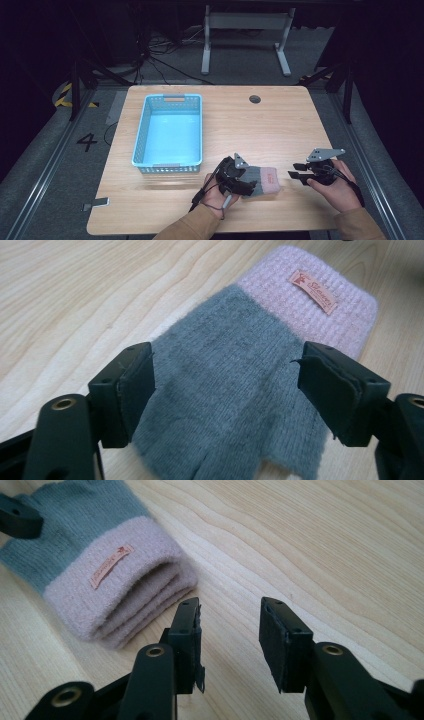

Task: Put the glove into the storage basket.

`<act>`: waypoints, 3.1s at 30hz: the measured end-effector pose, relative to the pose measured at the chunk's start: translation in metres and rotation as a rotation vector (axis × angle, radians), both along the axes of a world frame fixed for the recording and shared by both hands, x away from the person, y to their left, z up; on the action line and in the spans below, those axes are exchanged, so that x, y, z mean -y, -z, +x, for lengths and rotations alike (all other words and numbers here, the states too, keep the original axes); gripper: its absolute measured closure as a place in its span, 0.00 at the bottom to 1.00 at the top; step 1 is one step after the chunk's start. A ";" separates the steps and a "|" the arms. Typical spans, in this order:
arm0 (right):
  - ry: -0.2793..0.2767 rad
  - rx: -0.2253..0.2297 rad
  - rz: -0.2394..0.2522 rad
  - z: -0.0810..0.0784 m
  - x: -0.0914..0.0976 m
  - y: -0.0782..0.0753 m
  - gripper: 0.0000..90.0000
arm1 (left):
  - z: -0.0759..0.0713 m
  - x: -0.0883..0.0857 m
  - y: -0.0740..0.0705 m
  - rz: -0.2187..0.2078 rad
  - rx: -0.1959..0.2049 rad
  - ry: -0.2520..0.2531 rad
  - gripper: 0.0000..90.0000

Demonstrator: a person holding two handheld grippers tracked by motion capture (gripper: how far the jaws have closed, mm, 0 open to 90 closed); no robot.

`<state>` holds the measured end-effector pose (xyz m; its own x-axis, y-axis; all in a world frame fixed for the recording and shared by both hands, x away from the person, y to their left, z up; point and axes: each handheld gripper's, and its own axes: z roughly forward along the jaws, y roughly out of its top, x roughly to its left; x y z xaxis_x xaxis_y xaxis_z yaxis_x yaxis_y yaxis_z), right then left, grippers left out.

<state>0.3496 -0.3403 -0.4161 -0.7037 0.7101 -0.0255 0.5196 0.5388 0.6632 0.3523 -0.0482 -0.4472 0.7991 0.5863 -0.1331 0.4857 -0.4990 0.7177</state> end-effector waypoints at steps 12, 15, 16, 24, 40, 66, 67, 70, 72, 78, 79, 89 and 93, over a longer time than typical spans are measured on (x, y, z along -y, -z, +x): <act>-0.007 -0.004 0.002 -0.002 0.000 0.001 0.68 | -0.002 0.013 0.011 0.019 0.021 -0.010 0.18; -0.003 -0.007 0.004 -0.002 0.001 0.001 0.68 | -0.003 0.014 0.013 0.008 0.025 -0.018 0.18; -0.003 -0.007 0.003 -0.003 0.002 0.001 0.68 | -0.003 0.015 0.013 0.009 0.030 -0.016 0.18; -0.007 -0.009 0.005 -0.003 0.001 0.002 0.67 | -0.006 0.017 0.018 0.024 0.058 -0.014 0.17; -0.008 -0.005 0.019 -0.004 0.001 0.001 0.67 | -0.009 0.018 0.017 0.059 0.059 -0.003 0.20; -0.025 0.011 0.048 -0.005 0.002 -0.001 0.66 | -0.017 0.017 0.006 0.072 0.044 0.034 0.74; -0.025 0.014 0.049 -0.005 0.003 -0.001 0.66 | -0.017 0.017 0.005 0.072 0.043 0.036 0.74; -0.023 0.015 0.056 -0.004 0.004 -0.002 0.66 | -0.017 0.015 -0.001 0.078 0.046 0.044 0.75; -0.022 0.016 0.060 -0.003 0.005 -0.003 0.66 | -0.018 0.012 -0.007 0.078 0.049 0.048 0.76; -0.030 0.021 0.069 0.002 0.002 -0.004 0.65 | -0.016 0.000 -0.026 0.074 0.052 0.059 0.76; -0.032 0.020 0.070 0.003 0.002 -0.004 0.65 | -0.016 -0.003 -0.030 0.070 0.051 0.059 0.76; -0.044 0.015 0.075 0.018 -0.004 -0.002 0.65 | -0.013 -0.028 -0.062 0.049 0.080 0.038 0.76; -0.050 0.012 0.076 0.023 -0.007 -0.001 0.65 | -0.012 -0.038 -0.072 0.038 0.094 0.021 0.76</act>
<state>0.3727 -0.3334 -0.4154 -0.7380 0.6746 0.0186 0.4853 0.5114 0.7092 0.3402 -0.0099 -0.3750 0.8191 0.5725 -0.0347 0.4062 -0.5362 0.7400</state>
